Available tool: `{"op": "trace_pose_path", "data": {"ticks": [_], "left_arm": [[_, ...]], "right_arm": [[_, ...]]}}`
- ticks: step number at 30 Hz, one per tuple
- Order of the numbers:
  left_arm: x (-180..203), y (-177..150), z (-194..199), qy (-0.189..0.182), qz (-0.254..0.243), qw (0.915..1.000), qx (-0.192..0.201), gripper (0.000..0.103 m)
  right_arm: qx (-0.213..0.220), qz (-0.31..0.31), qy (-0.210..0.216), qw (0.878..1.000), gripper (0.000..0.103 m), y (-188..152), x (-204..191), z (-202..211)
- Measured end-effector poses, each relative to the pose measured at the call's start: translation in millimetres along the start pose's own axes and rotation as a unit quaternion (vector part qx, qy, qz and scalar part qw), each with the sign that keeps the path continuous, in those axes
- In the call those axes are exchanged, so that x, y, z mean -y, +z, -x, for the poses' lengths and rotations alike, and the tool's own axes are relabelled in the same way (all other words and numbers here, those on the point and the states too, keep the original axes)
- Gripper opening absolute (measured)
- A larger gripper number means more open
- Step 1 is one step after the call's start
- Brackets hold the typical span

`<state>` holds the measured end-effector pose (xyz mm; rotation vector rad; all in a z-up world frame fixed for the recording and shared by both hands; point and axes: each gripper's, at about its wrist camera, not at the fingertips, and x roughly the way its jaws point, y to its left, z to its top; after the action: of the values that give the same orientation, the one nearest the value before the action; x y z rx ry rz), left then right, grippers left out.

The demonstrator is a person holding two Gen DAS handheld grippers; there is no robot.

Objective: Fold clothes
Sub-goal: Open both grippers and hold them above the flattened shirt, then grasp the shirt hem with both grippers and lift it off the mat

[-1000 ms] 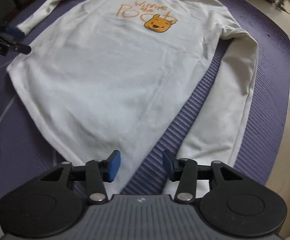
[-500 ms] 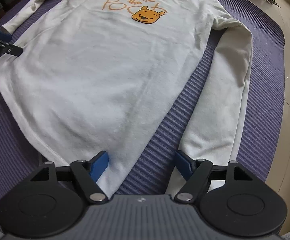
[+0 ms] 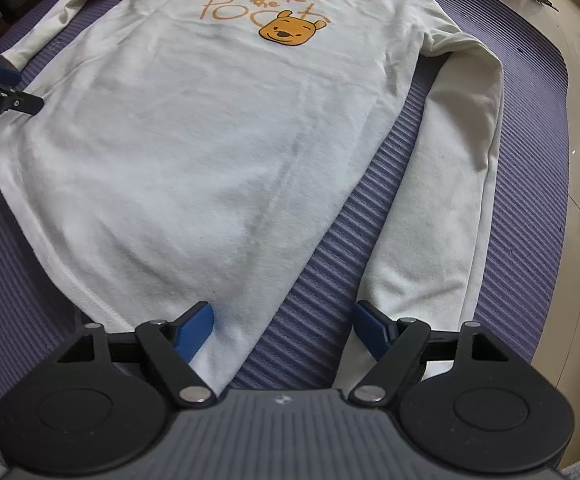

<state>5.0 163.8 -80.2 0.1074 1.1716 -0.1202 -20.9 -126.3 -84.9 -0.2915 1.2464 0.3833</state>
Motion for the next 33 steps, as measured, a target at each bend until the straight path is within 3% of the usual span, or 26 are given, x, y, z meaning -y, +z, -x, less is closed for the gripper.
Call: {"op": "trace_pose_path", "data": {"ticks": [5, 8, 12, 15, 16, 21, 26, 28, 32, 33], "left_arm": [[-3.4, 3.5, -0.1, -0.006, 0.001, 1.0, -0.007, 0.103], [-7.8, 8.3, 2.0, -0.013, 0.008, 0.9998, -0.013, 0.098], [-25.5, 25.8, 19.9, -0.026, 0.057, 0.9975, 0.032, 0.096], [-41.2, 47.7, 28.2, 0.013, 0.092, 0.9926, 0.077, 0.097], [-44.4, 55.5, 27.1, 0.046, 0.091, 0.9906, 0.091, 0.097], [-59.1, 66.9, -4.2, 0.192, 0.046, 0.9755, 0.097, 0.096], [-76.7, 63.7, -21.5, 0.161, 0.067, 0.98, 0.096, 0.086], [-82.4, 66.1, -21.1, 0.143, 0.081, 0.9808, 0.106, 0.067], [-89.1, 69.1, -23.3, 0.131, 0.084, 0.98, 0.124, 0.058], [-90.4, 69.1, -23.5, 0.131, 0.082, 0.9796, 0.128, 0.05]], "right_arm": [[0.001, 0.004, -0.002, 1.0, 0.078, 0.6, -1.4, -0.1], [0.007, 0.027, -0.013, 1.0, 0.078, 1.4, -7.8, 3.3], [0.023, 0.06, -0.023, 0.998, 0.078, 9.4, -19.7, 8.7], [0.028, 0.089, -0.037, 0.995, 0.078, 22.6, -27.8, 11.5], [0.032, 0.097, -0.041, 0.994, 0.078, 29.6, -29.9, 13.2], [0.065, 0.115, -0.047, 0.99, 0.078, 79.6, -39.4, 23.1], [0.108, 0.109, -0.006, 0.988, 0.078, 165.8, -54.8, 18.6], [0.125, 0.105, 0.005, 0.987, 0.078, 199.2, -60.5, 12.0], [0.168, 0.091, 0.006, 0.982, 0.075, 265.6, -68.9, -3.7], [0.179, 0.084, 0.006, 0.98, 0.071, 279.8, -69.5, -7.7]]}}
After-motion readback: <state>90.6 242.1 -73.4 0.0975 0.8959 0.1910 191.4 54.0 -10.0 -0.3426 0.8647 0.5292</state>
